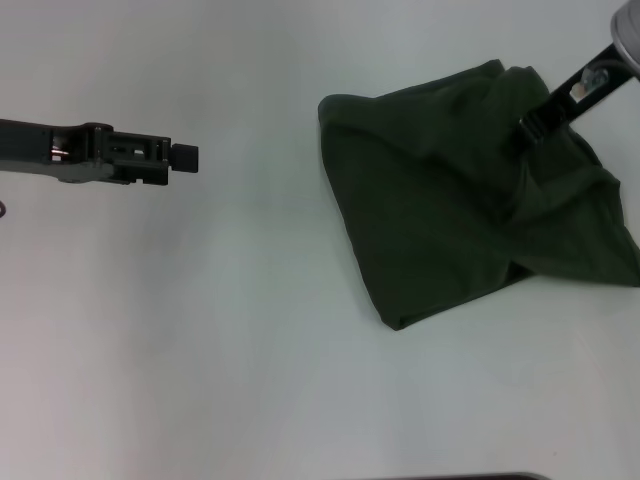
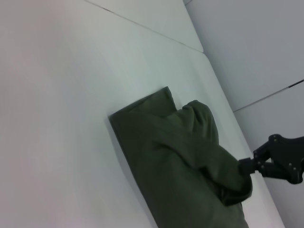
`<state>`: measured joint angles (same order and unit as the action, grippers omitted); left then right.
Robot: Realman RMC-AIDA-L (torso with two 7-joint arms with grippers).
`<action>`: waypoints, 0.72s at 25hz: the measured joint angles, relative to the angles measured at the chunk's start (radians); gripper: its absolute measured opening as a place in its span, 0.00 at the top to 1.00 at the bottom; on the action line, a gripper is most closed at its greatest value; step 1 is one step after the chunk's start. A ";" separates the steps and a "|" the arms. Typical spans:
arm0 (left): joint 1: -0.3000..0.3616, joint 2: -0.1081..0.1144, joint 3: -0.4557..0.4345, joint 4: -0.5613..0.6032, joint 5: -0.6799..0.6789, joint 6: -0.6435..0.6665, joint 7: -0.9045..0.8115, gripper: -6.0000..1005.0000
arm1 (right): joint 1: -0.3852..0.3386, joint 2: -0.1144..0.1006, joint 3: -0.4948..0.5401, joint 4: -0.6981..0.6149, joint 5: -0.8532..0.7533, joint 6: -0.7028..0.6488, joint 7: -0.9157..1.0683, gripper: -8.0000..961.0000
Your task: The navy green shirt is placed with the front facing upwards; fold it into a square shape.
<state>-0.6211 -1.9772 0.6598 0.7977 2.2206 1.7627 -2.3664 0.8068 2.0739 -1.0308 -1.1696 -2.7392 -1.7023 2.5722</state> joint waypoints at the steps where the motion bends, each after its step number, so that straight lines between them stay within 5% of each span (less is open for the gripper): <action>1: 0.000 0.000 0.000 0.000 0.000 0.001 0.001 0.22 | -0.001 0.001 0.003 -0.016 -0.002 0.002 0.004 0.98; 9: 0.003 -0.002 0.000 -0.009 -0.001 0.008 0.011 0.22 | 0.008 -0.005 0.013 -0.077 -0.034 0.111 0.045 0.96; 18: 0.006 -0.008 0.000 -0.017 -0.002 0.009 0.012 0.22 | 0.007 0.014 -0.071 -0.066 -0.133 0.275 0.088 0.93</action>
<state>-0.6151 -1.9854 0.6598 0.7811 2.2184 1.7717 -2.3543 0.8139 2.0876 -1.1018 -1.2360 -2.8718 -1.4276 2.6602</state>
